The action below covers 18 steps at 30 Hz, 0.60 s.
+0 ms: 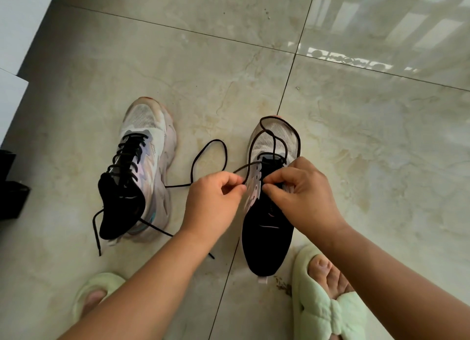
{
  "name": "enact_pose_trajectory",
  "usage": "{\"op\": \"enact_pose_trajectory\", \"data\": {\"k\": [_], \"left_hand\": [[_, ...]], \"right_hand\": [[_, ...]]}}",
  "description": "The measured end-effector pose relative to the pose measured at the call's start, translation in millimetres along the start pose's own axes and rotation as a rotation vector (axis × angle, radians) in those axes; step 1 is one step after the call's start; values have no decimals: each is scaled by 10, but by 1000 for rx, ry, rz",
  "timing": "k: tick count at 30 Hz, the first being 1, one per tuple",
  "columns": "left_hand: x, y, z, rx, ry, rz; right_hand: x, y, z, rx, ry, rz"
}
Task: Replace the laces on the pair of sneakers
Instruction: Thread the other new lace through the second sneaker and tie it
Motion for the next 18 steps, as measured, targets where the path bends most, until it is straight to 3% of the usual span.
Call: {"op": "enact_pose_trajectory", "data": {"k": [8,13,18], "left_hand": [[72,41,100,-447,61,-196],[125,21,65,-265,83,-149],[187,108,1,55,102,20]], "right_hand": [[50,-9,7,82,-29,16],[44,29,-5,102,16,34],[37,35,-14,107,21,34]]}}
Point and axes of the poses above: each hand's wrist, its own x-axis towards the middle knuckle, its own z-axis out of the palm, y = z × x, the point moved 6 cm from there along x, towards the middle knuckle, and after that the axes turned 9 degrees about z, right-handed, at the moved point
